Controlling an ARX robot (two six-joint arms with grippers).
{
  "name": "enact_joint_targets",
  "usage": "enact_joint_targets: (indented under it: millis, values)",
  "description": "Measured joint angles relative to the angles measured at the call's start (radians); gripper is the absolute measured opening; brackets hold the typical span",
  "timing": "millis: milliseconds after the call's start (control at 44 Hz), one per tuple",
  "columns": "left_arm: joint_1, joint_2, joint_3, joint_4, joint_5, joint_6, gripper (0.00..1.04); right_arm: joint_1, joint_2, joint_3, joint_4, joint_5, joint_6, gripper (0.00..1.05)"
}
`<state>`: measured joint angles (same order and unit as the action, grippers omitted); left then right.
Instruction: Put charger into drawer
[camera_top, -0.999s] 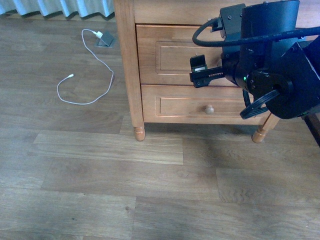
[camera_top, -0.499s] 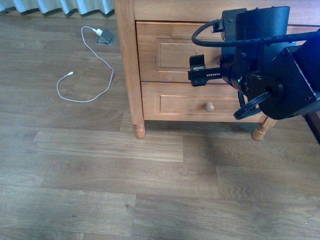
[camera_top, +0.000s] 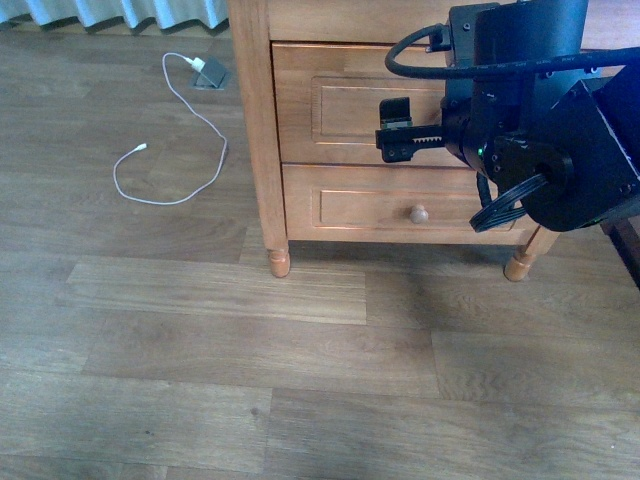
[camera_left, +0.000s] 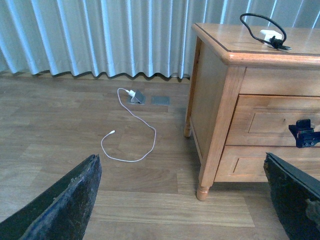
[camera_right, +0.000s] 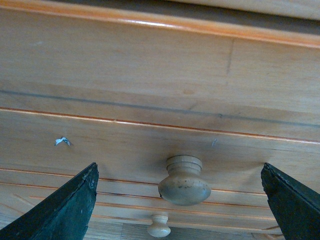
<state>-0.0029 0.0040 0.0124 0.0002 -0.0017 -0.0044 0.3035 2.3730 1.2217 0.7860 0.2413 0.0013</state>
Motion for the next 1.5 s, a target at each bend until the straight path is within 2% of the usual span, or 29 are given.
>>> enact_joint_targets:
  millis: [68,295,409,454,749,885,1067,1226,1430,1498]
  values:
    - [0.0,0.0,0.0,0.0,0.0,0.0,0.99,0.0,0.0,0.0,-0.002,0.002,-0.001,0.9]
    - [0.0,0.0,0.0,0.0,0.0,0.0,0.99,-0.006,0.002,0.006,-0.016,0.002,-0.019,0.44]
    - [0.0,0.0,0.0,0.0,0.0,0.0,0.99,-0.006,0.004,0.01,-0.018,-0.006,-0.027,0.27]
    - [0.0,0.0,0.0,0.0,0.0,0.0,0.99,-0.005,0.005,0.01,-0.02,-0.007,-0.032,0.24]
    - [0.0,0.0,0.0,0.0,0.0,0.0,0.99,-0.015,-0.03,-0.011,-0.084,-0.078,-0.022,0.23]
    - [0.0,0.0,0.0,0.0,0.0,0.0,0.99,-0.024,-0.099,-0.082,-0.144,-0.116,-0.016,0.22]
    - [0.0,0.0,0.0,0.0,0.0,0.0,0.99,-0.034,-0.237,-0.223,-0.254,-0.193,0.006,0.22]
    - [0.0,0.0,0.0,0.0,0.0,0.0,0.99,-0.065,-0.431,-0.454,-0.301,-0.348,-0.012,0.22]
    - [0.0,0.0,0.0,0.0,0.0,0.0,0.99,-0.09,-0.606,-0.635,-0.37,-0.449,-0.031,0.21]
    - [0.0,0.0,0.0,0.0,0.0,0.0,0.99,-0.089,-0.65,-0.672,-0.388,-0.459,-0.031,0.3]
